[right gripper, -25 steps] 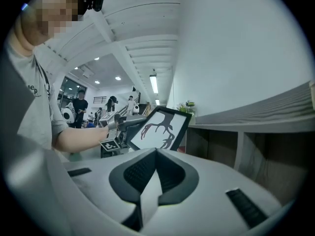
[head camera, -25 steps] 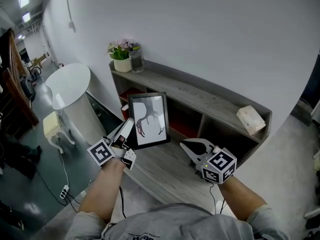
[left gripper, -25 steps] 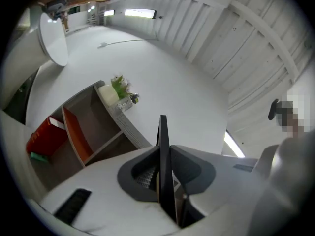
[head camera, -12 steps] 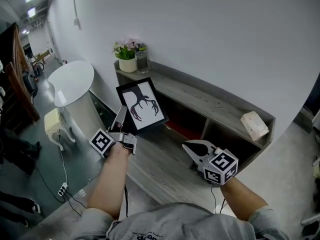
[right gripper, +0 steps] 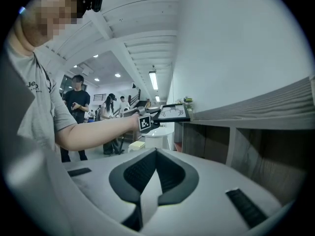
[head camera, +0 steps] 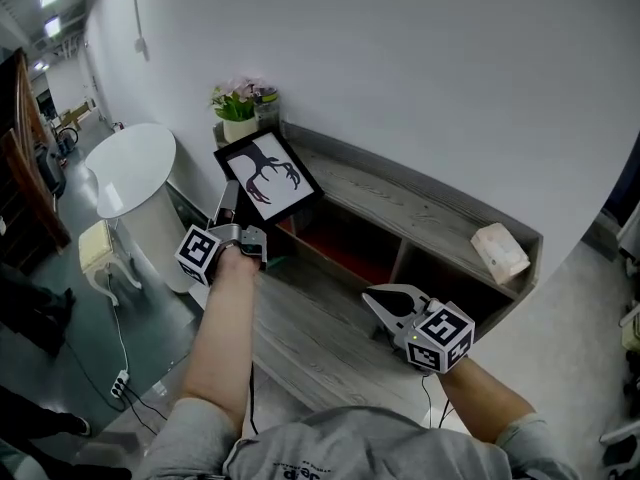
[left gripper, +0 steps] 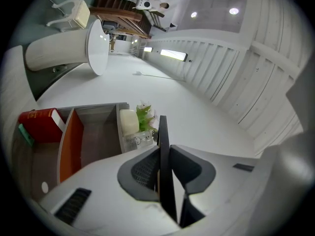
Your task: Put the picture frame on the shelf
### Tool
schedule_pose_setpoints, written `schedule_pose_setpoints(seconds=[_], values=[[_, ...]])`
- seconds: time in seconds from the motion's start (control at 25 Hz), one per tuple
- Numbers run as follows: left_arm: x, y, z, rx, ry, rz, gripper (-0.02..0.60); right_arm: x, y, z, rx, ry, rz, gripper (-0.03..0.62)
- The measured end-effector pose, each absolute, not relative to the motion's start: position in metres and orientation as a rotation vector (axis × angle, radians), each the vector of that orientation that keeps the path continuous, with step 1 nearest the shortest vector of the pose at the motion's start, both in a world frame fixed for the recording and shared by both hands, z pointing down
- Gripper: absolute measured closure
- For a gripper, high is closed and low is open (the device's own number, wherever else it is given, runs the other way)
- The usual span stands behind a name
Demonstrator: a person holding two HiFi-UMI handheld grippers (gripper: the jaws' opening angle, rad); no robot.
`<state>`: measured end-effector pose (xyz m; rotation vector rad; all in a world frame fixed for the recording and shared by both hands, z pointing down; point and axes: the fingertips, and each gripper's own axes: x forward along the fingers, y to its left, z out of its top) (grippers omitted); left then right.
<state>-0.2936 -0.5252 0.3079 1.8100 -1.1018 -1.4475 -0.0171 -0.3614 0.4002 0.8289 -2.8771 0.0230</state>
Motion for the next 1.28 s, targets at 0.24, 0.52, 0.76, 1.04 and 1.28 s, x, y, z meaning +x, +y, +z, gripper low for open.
schedule_pose_setpoints(seconds=[0.24, 0.52, 0.76, 1.04, 1.28], values=[[-0.301, -0.551, 0.314, 1.748, -1.172, -1.454, 0.492, -0.016, -0.364, 0.403, 0.837, -2.867, 0.026, 0.589], [-0.279, -0.569, 0.328, 1.756, -1.242, -1.326, 0.491, -0.017, -0.368, 0.406, 0.832, -2.857, 0.026, 0.589], [-0.260, -0.573, 0.326, 1.774, -1.264, -1.216, 0.471, -0.020, -0.370, 0.410, 0.820, -2.850, 0.037, 0.589], [-0.233, -0.580, 0.327, 1.879, -1.328, -1.022, 0.442, -0.022, -0.370, 0.408, 0.814, -2.853, 0.017, 0.589], [-0.217, -0.584, 0.330, 1.977, -1.348, -0.874, 0.420, -0.021, -0.369, 0.404, 0.814, -2.859, 0.010, 0.589]])
